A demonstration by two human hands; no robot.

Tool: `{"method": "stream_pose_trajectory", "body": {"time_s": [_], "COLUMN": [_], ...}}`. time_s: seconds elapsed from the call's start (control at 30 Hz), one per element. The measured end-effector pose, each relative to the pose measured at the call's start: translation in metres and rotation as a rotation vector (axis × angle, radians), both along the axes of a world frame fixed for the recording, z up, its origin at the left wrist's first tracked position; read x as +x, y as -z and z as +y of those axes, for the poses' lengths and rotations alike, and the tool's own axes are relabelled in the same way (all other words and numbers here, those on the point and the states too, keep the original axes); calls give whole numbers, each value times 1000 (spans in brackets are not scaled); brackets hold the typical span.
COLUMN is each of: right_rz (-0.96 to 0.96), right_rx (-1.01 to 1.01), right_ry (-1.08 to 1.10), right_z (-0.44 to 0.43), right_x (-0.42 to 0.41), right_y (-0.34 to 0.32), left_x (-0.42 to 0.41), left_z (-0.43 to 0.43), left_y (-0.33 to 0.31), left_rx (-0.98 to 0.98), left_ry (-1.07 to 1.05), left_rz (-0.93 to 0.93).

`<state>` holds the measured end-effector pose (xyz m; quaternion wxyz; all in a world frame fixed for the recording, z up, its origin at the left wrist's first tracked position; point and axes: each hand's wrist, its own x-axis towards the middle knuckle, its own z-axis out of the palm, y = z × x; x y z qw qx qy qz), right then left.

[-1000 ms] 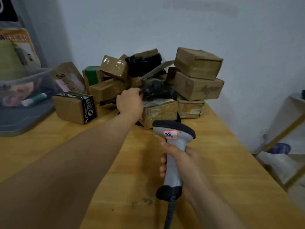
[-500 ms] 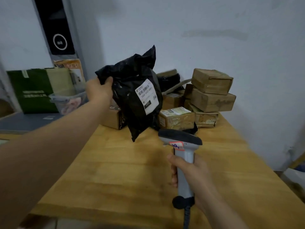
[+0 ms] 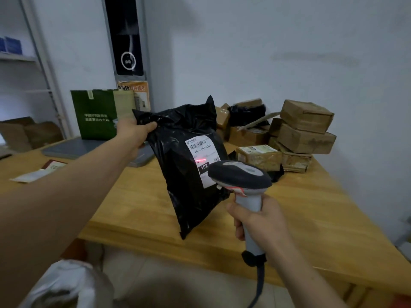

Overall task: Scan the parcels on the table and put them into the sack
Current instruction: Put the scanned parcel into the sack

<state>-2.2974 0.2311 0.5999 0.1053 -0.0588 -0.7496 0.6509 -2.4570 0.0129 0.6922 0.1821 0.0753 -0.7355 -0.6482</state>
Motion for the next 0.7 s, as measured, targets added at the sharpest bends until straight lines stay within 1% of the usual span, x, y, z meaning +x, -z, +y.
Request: {"method": "stream_pose_trajectory", "body": {"time_s": [0.27, 0.7], "right_rz": [94, 95], "right_rx": [122, 202], "right_ry": [28, 49], "right_z": [-2, 1], "right_x": [4, 2], "right_y": [-14, -17], "left_x": [9, 11], "left_z": [-1, 1], "left_y": [-14, -19], "left_rx": [-32, -38], "left_ry": [48, 98], "left_rz": [37, 49]}}
